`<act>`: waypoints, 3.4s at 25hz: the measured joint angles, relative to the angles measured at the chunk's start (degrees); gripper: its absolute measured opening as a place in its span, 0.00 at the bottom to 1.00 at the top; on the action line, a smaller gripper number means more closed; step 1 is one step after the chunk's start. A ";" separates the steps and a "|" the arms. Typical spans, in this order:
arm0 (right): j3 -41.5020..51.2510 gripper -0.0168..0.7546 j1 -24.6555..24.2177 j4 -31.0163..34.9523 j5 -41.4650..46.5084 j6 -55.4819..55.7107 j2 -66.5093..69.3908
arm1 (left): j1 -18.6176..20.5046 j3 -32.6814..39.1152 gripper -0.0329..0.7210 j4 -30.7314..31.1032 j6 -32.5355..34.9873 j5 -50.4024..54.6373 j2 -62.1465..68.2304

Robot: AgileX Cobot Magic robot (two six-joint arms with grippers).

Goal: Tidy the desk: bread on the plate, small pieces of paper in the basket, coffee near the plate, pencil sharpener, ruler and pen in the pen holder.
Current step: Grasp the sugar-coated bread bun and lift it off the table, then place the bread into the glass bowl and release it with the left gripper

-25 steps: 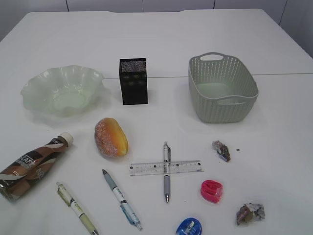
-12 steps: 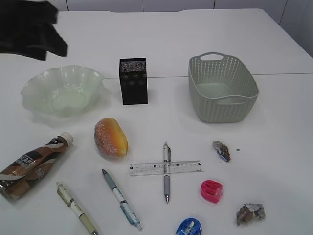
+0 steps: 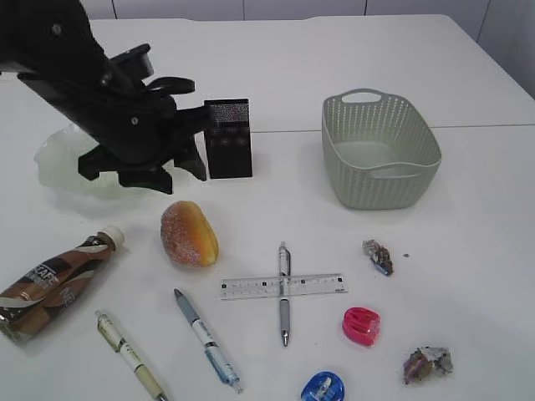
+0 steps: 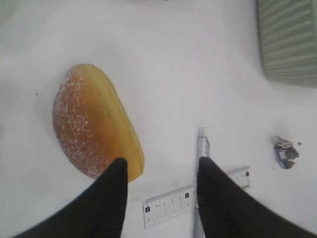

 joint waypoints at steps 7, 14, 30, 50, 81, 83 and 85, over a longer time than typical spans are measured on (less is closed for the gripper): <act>0.00 0.52 0.00 -0.11 0.13 0.00 0.00 | 0.00 -0.07 0.77 3.76 -9.65 -1.53 2.34; 0.00 0.52 0.00 -0.11 0.26 0.00 0.00 | 0.00 -1.59 0.81 7.35 -17.00 2.63 6.55; 0.00 0.52 0.00 -0.19 1.21 0.00 0.00 | 0.00 -5.42 0.81 9.56 -18.08 6.25 12.81; 0.00 0.52 0.00 -0.19 1.21 0.00 0.00 | -1.21 -6.10 0.40 8.54 -18.22 3.88 16.69; 0.00 0.52 0.00 -0.19 1.34 0.00 0.00 | 17.55 -5.87 0.38 22.69 -18.37 -12.30 2.98; 0.00 0.52 0.00 -0.19 1.34 0.00 0.05 | 19.08 -5.87 0.38 23.47 -18.37 -14.02 4.33; 0.00 0.52 0.00 -0.19 1.34 0.00 0.55 | 19.90 -5.87 0.38 23.88 -18.37 -15.51 6.13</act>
